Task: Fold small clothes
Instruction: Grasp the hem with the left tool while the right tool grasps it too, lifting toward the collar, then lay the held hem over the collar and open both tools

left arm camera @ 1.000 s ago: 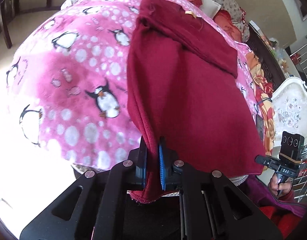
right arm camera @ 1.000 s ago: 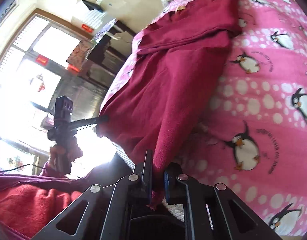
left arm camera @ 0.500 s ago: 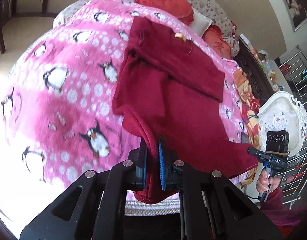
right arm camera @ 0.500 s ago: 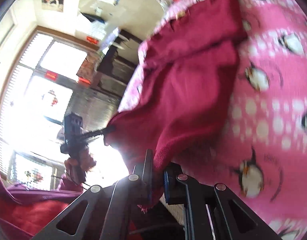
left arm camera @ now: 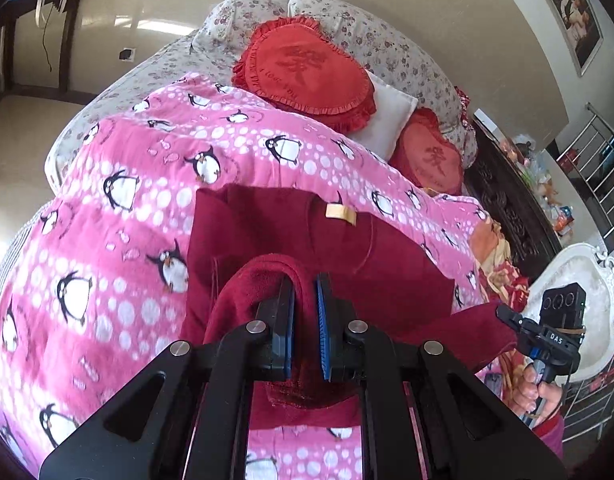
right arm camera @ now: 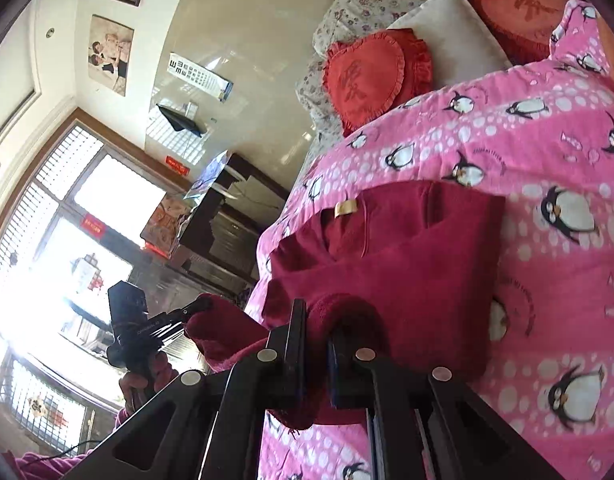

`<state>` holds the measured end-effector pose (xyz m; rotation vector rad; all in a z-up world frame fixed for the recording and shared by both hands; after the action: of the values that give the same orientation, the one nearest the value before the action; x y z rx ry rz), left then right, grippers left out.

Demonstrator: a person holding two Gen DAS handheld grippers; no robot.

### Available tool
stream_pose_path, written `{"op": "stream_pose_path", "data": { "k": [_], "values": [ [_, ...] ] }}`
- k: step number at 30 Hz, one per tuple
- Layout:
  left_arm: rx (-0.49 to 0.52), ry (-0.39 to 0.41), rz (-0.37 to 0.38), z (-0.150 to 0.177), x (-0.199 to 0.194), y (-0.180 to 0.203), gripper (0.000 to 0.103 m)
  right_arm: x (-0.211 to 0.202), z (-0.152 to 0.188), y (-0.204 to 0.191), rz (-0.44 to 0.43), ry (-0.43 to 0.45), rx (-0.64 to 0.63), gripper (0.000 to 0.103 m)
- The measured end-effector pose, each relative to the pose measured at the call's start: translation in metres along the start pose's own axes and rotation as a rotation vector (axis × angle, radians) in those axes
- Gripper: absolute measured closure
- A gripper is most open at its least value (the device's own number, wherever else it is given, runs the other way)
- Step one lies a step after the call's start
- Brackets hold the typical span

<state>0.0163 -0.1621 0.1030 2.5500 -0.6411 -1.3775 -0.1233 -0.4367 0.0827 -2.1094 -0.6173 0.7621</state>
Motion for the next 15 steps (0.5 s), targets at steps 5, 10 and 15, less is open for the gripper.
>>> {"op": "stream_pose_path", "data": {
  "k": [5,10,15],
  "values": [
    [0.008,-0.038,-0.073,-0.03,0.05,-0.006,0.094,0.019,-0.043,0.041,0.073,0.015,0.047,0.095],
    [-0.075,-0.082,-0.098,-0.038,0.078,-0.028,0.078,0.043,-0.055,0.091,0.241,-0.035,0.081,0.085],
    [-0.127,0.003,-0.075,-0.058,0.057,-0.039,0.031,0.021,-0.064,0.09,0.207,0.04,0.129,0.077]
  ]
}}
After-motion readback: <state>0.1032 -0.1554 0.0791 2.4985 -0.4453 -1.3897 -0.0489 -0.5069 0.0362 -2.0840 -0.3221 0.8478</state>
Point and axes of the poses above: each gripper's, at about its wrist camera, not at the fingertips, and x roughly the way its jaws point, y to its right, z to its underside, the point moved 10 cm from there along x, roughly the way its jaws point, and after that the axes turned 9 degrees about -z, right-handed, at the moved point
